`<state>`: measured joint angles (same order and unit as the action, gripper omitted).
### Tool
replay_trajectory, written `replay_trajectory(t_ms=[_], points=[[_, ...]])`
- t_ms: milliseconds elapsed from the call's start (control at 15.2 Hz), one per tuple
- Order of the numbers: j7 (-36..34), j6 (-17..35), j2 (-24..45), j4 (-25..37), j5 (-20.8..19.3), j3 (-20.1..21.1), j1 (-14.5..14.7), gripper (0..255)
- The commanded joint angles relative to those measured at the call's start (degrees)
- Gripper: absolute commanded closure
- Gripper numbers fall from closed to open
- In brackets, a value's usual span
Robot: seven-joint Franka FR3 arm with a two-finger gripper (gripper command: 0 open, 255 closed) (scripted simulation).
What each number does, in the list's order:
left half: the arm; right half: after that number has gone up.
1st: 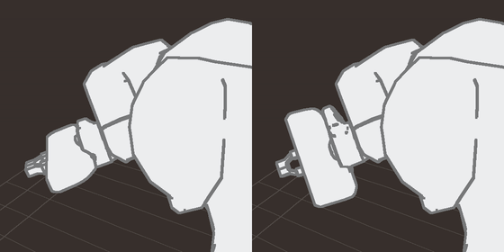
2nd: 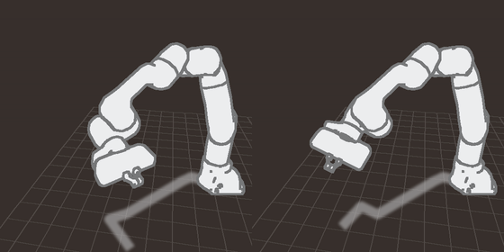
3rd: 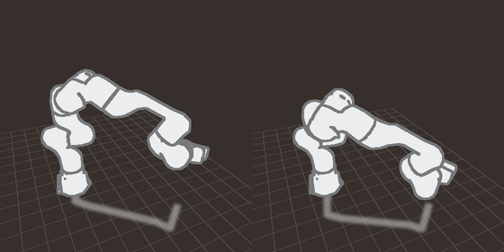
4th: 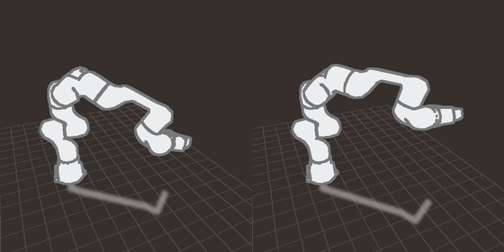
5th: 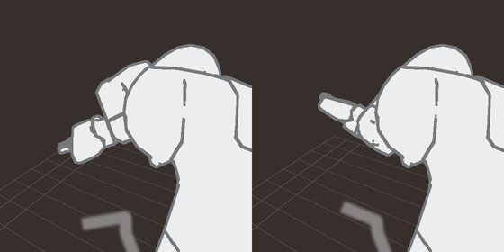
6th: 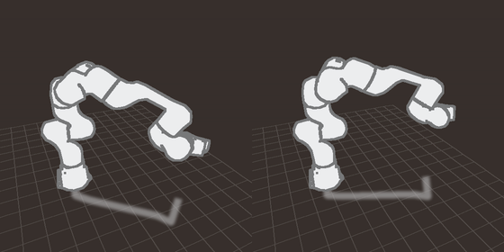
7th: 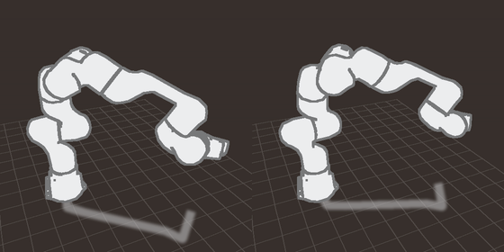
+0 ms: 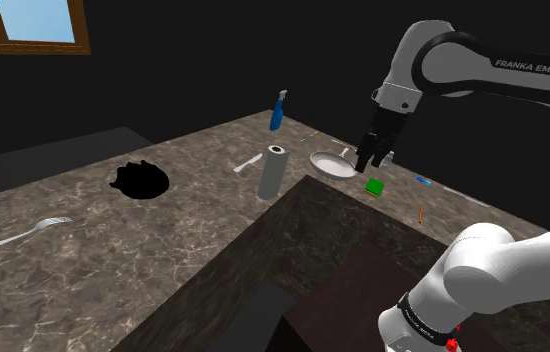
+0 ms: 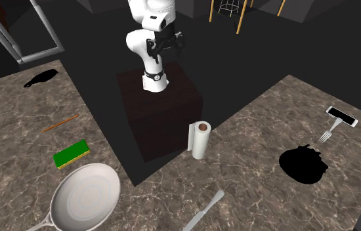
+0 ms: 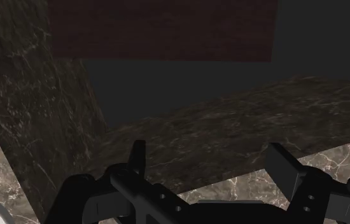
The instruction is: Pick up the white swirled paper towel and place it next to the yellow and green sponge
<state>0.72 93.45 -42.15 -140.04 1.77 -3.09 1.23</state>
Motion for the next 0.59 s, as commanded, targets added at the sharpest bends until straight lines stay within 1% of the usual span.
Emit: replay_trajectory(t_ms=[0, 264, 528], points=[[0.00, 0.00, 0.00, 0.00, 0.00, 0.00, 0.00, 0], [1.98, 6.19, 8.74, 3.18, -0.16, -0.50, 0.77, 0], [3.93, 11.27, 17.60, 7.58, -0.06, -0.89, 1.51, 0]])
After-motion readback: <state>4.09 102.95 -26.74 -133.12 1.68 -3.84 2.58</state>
